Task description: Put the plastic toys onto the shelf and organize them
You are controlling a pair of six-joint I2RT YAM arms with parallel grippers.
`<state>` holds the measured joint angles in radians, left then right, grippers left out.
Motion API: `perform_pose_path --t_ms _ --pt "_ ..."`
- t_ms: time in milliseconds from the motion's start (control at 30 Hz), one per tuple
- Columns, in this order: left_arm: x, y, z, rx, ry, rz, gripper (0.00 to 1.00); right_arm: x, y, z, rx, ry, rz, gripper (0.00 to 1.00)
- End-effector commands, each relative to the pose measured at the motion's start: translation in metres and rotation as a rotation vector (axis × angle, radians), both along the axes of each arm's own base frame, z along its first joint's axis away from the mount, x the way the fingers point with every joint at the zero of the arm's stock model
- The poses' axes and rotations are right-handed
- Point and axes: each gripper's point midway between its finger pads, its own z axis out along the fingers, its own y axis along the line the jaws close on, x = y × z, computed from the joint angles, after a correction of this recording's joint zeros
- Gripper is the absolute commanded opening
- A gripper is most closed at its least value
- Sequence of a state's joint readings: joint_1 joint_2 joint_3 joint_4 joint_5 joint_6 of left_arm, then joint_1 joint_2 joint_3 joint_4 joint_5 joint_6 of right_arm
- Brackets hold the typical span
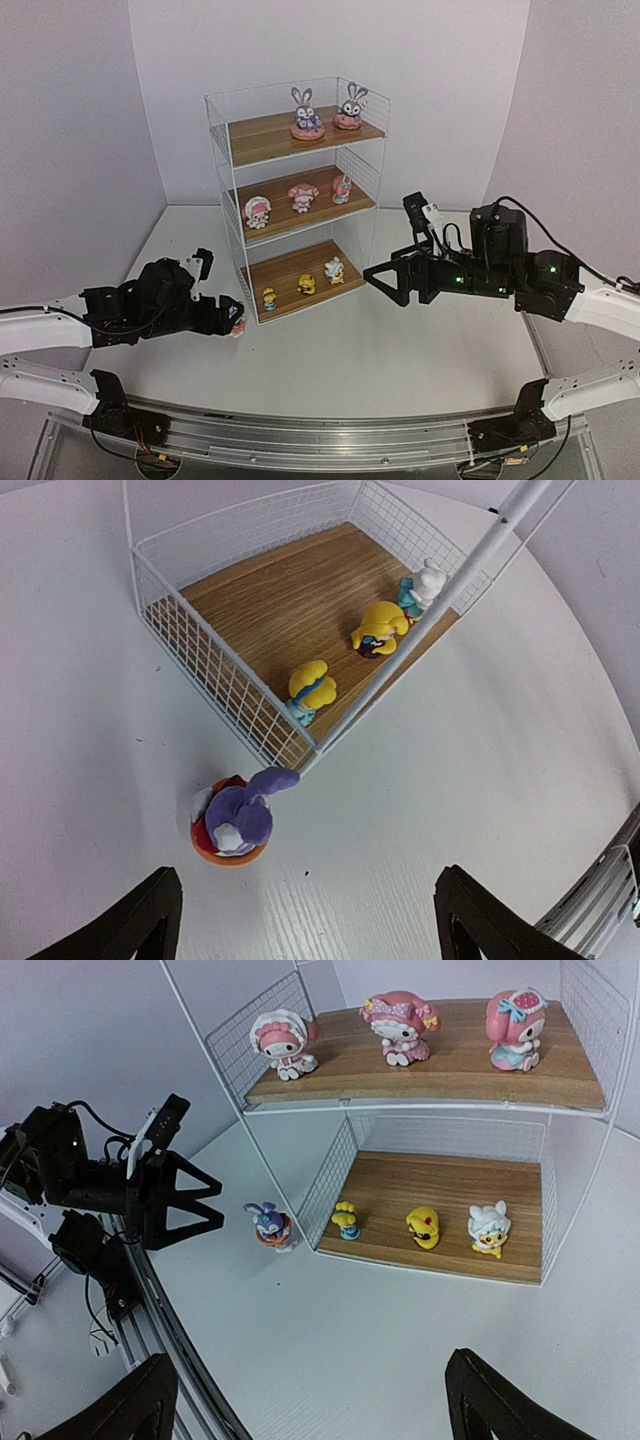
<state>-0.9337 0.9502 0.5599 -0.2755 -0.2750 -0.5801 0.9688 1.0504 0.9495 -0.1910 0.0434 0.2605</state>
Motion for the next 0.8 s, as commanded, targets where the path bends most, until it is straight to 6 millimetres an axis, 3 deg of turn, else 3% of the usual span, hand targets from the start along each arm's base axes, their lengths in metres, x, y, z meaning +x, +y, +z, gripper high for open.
perform_pose_path --t_ms 0,167,367,767 --pt "0.013 -0.026 0.027 0.062 -0.134 -0.17 0.78 -0.002 0.002 0.011 0.073 0.031 -0.002 0.9" --pt "0.021 -0.027 0.012 0.132 -0.109 -0.174 0.57 -0.001 0.002 0.007 0.071 0.046 -0.01 0.9" --pt "0.036 -0.019 0.0 0.205 -0.1 -0.103 0.48 0.001 -0.002 0.006 0.074 0.045 -0.032 0.9" --pt "0.049 -0.017 -0.021 0.278 -0.058 -0.077 0.3 0.001 -0.012 0.015 0.092 0.017 -0.062 0.9"
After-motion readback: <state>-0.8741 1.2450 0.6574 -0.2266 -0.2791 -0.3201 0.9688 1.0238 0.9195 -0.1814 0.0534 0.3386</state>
